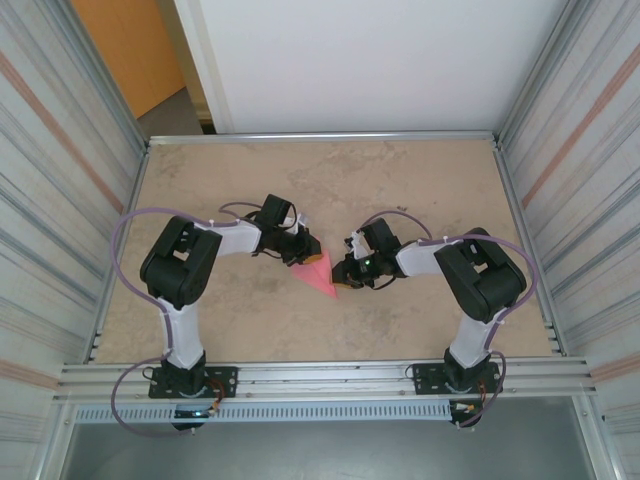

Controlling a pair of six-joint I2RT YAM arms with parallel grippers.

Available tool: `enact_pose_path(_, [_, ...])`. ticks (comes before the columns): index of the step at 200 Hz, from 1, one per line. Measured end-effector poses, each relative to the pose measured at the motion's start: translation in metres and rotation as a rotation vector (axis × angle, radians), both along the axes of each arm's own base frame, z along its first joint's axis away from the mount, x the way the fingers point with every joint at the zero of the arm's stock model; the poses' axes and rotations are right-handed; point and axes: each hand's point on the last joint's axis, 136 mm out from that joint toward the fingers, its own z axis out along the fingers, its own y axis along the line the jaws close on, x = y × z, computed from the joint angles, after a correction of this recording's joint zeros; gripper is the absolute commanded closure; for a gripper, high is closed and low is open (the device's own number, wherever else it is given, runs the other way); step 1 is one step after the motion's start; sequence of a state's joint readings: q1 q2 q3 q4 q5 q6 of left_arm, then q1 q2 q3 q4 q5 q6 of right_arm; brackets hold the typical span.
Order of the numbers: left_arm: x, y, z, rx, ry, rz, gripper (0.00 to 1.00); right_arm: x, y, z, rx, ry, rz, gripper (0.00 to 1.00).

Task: Fold a paper plane with a square sheet of paper (pick it up from the middle)
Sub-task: Fourth fold the wing at the center of the table.

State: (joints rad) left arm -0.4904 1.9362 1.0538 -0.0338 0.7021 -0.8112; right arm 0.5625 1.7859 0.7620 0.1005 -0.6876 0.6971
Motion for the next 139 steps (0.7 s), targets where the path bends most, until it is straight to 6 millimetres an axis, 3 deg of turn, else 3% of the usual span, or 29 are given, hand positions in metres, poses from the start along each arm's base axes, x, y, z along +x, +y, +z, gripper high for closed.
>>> enact_pose_path(139, [0.0018,0.0020,-0.0076,0.027,0.014,0.008,0.87,0.0001,-0.0011,-0.0024,-0.006,0.005,-0.003,0.86])
